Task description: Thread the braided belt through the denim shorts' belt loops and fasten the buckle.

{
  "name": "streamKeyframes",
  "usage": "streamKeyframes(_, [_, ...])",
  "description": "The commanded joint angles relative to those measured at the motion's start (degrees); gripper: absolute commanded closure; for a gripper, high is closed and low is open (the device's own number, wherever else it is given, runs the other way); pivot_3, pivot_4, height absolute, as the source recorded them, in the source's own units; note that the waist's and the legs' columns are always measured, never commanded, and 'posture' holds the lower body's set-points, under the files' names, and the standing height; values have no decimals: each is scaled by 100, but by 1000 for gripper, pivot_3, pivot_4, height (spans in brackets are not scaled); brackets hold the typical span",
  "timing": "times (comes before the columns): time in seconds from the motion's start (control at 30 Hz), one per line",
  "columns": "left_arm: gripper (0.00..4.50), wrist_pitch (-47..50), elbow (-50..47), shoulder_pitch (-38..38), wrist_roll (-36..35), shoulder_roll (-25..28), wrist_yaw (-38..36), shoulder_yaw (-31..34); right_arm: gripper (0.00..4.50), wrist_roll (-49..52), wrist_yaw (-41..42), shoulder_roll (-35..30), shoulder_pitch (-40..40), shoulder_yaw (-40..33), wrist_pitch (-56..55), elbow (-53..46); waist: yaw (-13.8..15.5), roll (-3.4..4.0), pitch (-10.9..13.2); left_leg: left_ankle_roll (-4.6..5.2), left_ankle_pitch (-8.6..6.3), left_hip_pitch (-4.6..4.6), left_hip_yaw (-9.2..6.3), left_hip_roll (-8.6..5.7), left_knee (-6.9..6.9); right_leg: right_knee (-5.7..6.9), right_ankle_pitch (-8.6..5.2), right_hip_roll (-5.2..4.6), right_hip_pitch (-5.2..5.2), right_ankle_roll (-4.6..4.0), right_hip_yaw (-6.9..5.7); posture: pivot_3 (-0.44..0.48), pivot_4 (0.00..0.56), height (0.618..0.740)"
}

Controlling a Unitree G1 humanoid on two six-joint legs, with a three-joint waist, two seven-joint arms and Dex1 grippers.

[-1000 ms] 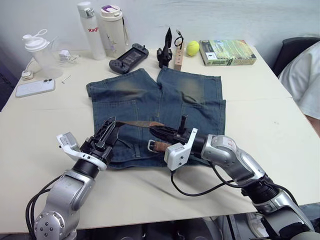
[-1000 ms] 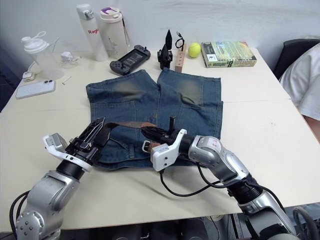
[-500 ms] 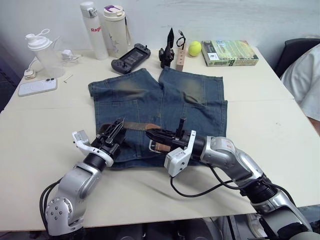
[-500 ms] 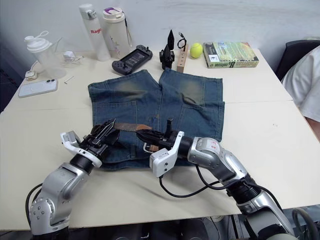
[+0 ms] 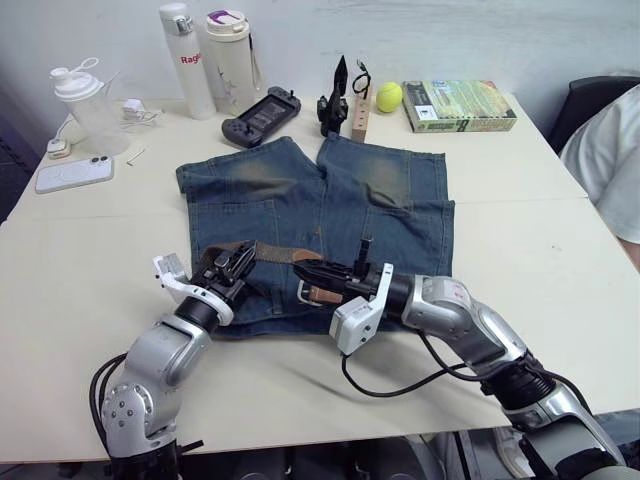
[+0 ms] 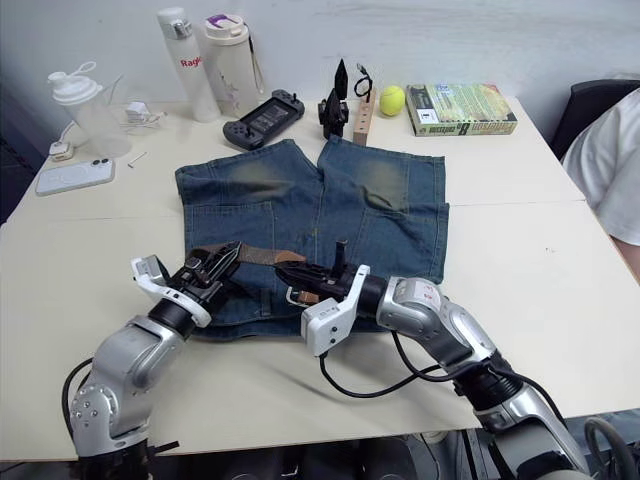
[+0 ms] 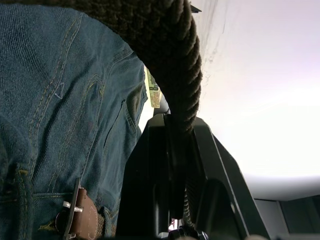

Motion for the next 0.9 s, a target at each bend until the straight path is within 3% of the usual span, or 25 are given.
streamKeyframes(0.03, [4483, 100, -254, -68, -66, -73, -164, 41, 4500, 311, 150, 34, 49, -163, 75, -230, 2, 0, 0, 0, 0, 0, 0, 0, 0, -1, 0, 0, 0, 0, 0, 0, 150, 720])
streamKeyframes(0.27, [4483, 183, -412, -53, -66, -66, -419, 70, 4500, 1023, 611, 214, 296, -348, 1125, -536, 11, 0, 0, 0, 0, 0, 0, 0, 0, -2, 0, -1, 0, 0, 0, 0, 150, 720])
streamKeyframes(0.47, [4500, 189, -522, 86, -66, 220, -672, 224, 2419, 1899, 944, 446, 448, -674, 2336, -851, 35, 0, 0, 0, 0, -2, -2, -2, -1, -2, 0, -9, 1, 0, -2, 0, 150, 720])
streamKeyframes(0.63, [4500, 287, -510, 710, 32, 1005, -1300, 725, 203, 3343, 1757, 221, 685, -1094, 3942, -1594, 13, 2, 1, -1, -1, -4, -3, 4, -15, 1, 0, -18, -5, 0, -1, 0, 150, 720])
streamKeyframes(0.77, [4500, 308, -485, 1230, 442, 1311, -1866, 890, 95, 3951, 1856, 176, 716, -1360, 4754, -1967, -8, 4, 2, -2, -4, -8, -5, 5, -16, -10, -1, -27, -9, -3, -2, 0, 150, 720])
streamKeyframes(0.9, [4500, 142, -468, 1474, 727, 1249, -2069, 829, 95, 3927, 1826, 119, 710, -1365, 4981, -2036, 16, 4, 2, -5, -8, -10, -5, 5, -17, -13, -3, -32, -13, -5, -3, 0, 150, 720])
